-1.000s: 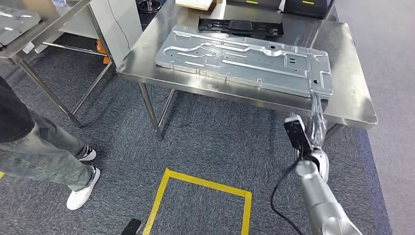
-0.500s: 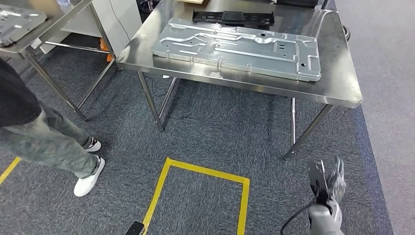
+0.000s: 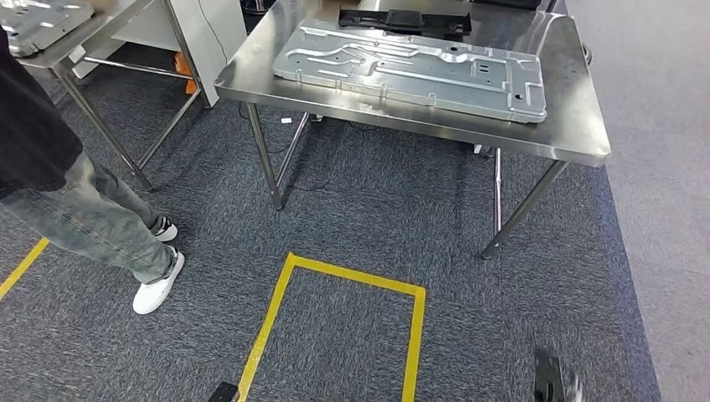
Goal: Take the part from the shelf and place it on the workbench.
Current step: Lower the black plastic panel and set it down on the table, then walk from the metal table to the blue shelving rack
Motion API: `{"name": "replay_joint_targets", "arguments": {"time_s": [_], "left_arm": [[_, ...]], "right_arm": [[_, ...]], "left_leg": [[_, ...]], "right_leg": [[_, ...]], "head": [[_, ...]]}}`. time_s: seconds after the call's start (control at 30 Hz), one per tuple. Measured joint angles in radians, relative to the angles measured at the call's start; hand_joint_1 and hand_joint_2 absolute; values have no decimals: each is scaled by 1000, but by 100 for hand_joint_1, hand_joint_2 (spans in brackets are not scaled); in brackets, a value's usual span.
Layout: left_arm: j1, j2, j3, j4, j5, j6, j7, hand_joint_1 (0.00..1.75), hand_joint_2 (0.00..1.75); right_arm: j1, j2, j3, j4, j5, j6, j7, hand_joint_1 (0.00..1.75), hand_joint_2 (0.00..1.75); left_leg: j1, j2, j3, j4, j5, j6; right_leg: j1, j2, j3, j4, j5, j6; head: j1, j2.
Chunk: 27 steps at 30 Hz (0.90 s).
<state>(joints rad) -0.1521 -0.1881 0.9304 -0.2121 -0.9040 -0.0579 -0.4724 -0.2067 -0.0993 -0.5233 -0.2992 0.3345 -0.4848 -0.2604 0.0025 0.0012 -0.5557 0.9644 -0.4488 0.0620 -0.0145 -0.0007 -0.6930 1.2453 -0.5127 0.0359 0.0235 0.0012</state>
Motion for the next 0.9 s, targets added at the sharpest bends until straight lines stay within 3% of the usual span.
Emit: {"name": "replay_joint_targets", "arguments": {"time_s": [0.03,0.1,0.13,0.23,0.27,0.33,0.4,0.43,0.47,0.5,0.57,0.63,0.7,0.83,0.9], "left_arm": [[2,0,0,0,-1,2,-1,0,0],[5,0,0,0,-1,5,-4,0,0],[6,0,0,0,0,6,-4,0,44],[7,1,0,0,6,12,6,0,175],[8,2,1,0,7,16,17,0,175],[11,4,1,0,8,20,40,0,175],[15,4,1,0,7,21,52,0,175],[17,4,2,0,6,21,53,0,175],[20,5,2,0,6,21,52,0,175],[22,6,2,0,6,21,52,0,175],[24,7,2,0,0,30,63,0,175],[25,7,1,0,-14,49,83,0,175],[30,7,1,0,-25,65,94,0,175],[37,7,1,0,-29,83,86,0,175],[38,7,1,0,-29,83,81,0,175]], "right_arm": [[17,9,-11,9,-5,16,13,0,0],[45,27,-29,24,-11,39,36,0,0],[58,36,-36,31,-12,45,48,0,0],[92,66,-48,52,0,46,122,0,0],[99,77,-50,58,10,46,164,0,0],[108,100,-51,68,30,46,255,0,87],[115,119,-51,75,42,46,317,0,175],[119,128,-51,79,45,49,335,0,175],[122,136,-51,82,46,55,346,0,175],[125,146,-51,84,48,64,355,0,175],[127,161,-52,87,53,88,366,0,175],[128,173,-52,88,64,106,367,0,175],[130,185,-52,88,72,120,358,0,175],[134,208,-52,89,74,130,321,0,175],[134,215,-52,89,75,130,307,0,87]], "left_leg": [[0,0,-6,2,4,-3],[-2,2,-13,7,10,-12],[-4,3,-15,9,11,-17],[-3,5,-19,16,11,-35],[-2,4,-26,32,-3,-41],[0,3,-63,124,-69,-51],[1,3,-118,267,-143,-57],[2,3,-133,315,-160,-60],[3,3,-130,325,-158,-62],[5,3,-103,290,-138,-66],[12,2,-14,144,-90,-79],[16,-3,39,44,-69,-73],[14,-7,41,33,-66,-59],[8,-7,39,34,-64,-53],[7,-7,38,35,-63,-51]], "right_leg": [[0,0,54,-69,21,-3],[3,0,156,-215,30,-12],[6,0,184,-260,24,-17],[8,0,188,-280,21,-34],[6,-1,186,-281,25,-42],[4,-3,180,-283,33,-56],[7,-3,167,-276,37,-62],[8,-4,160,-271,38,-64],[9,-4,154,-265,38,-65],[9,-3,148,-258,38,-65],[10,-1,137,-240,35,-63],[15,3,127,-224,31,-58],[18,5,123,-219,31,-53],[15,6,122,-222,37,-43],[13,6,122,-223,39,-40]], "head": [[0,0],[-1,0],[-1,0],[-2,0],[-2,0],[-2,0],[-2,0],[-2,0],[-2,0],[-2,0],[-2,0],[-1,0],[0,0],[0,0],[0,0]]}}
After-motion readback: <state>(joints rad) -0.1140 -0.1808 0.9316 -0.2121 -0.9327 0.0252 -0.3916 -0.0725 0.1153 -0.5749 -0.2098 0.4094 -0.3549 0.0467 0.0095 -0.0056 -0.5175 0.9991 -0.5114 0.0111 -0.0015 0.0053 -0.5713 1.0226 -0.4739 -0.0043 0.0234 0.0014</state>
